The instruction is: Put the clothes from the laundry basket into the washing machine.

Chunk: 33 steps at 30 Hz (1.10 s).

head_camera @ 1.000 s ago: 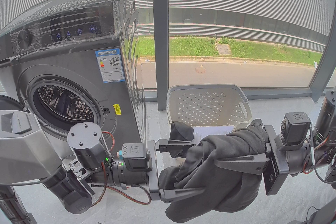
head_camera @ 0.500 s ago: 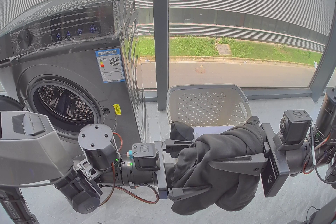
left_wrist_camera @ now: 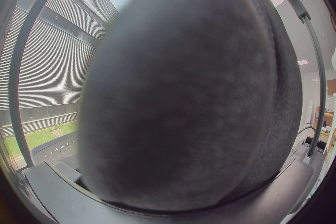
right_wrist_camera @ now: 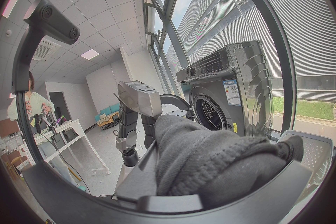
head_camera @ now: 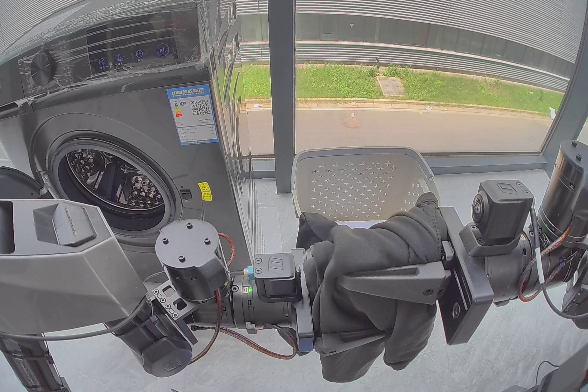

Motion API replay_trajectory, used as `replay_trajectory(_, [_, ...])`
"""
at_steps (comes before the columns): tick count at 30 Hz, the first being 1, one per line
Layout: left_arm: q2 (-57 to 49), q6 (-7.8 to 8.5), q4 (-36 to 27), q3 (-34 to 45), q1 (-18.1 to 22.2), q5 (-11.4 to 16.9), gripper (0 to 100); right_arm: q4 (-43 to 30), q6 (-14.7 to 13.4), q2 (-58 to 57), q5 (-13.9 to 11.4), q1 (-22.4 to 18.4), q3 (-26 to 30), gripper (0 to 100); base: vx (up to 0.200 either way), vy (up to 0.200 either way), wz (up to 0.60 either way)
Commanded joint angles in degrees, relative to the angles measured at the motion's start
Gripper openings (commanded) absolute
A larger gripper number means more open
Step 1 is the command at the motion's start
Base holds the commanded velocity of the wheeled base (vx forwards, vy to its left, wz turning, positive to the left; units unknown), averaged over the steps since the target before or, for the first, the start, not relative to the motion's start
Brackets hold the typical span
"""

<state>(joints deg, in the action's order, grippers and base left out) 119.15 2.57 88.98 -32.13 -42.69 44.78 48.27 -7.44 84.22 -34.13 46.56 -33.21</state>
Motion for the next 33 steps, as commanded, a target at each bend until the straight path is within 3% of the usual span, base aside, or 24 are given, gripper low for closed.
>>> replay_trajectory(1, [0.3, -0.02, 0.6, 1.1, -0.3, -0.1, 0, 0.1, -0.4, 0.9, 0.1, 0.1, -0.9, 0, 0.0, 0.0, 0.0])
replay_trajectory(18, [-0.1, -1.34, 0.6, -0.3, 0.5, -3.1, 0, 0.1, -0.8, 0.4, 0.2, 0.0, -0.8, 0, 0.0, 0.0, 0.0])
replay_trajectory(19, [-0.2, -1.43, 0.6, -0.5, 0.5, -3.1, 0, 0.0, -0.8, 0.4, 0.2, -0.1, -0.7, 100, 0.0, 0.0, 0.0])
replay_trajectory(25, [-0.3, -1.69, 0.6, -0.6, 0.7, -3.9, 0, 0.1, -2.0, -0.1, 0.5, -1.0, 0.2, 100, 0.0, 0.0, 0.0])
replay_trajectory(26, [-0.5, -1.87, 0.7, -0.6, 1.1, -4.1, 0, 0.1, -2.7, -1.1, 1.8, -2.3, 2.2, 100, 0.0, 0.0, 0.0])
replay_trajectory(27, [-1.1, -1.96, 0.7, -0.6, 1.9, -4.1, 0, 0.0, -3.7, -3.3, 3.5, -4.9, 5.9, 100, 0.0, 0.0, 0.0])
replay_trajectory(33, [-5.2, -2.04, 0.7, 0.2, 6.2, -4.1, 0, 0.0, -7.1, -12.3, 4.0, -20.1, 18.4, 100, 0.0, 0.0, 0.0])
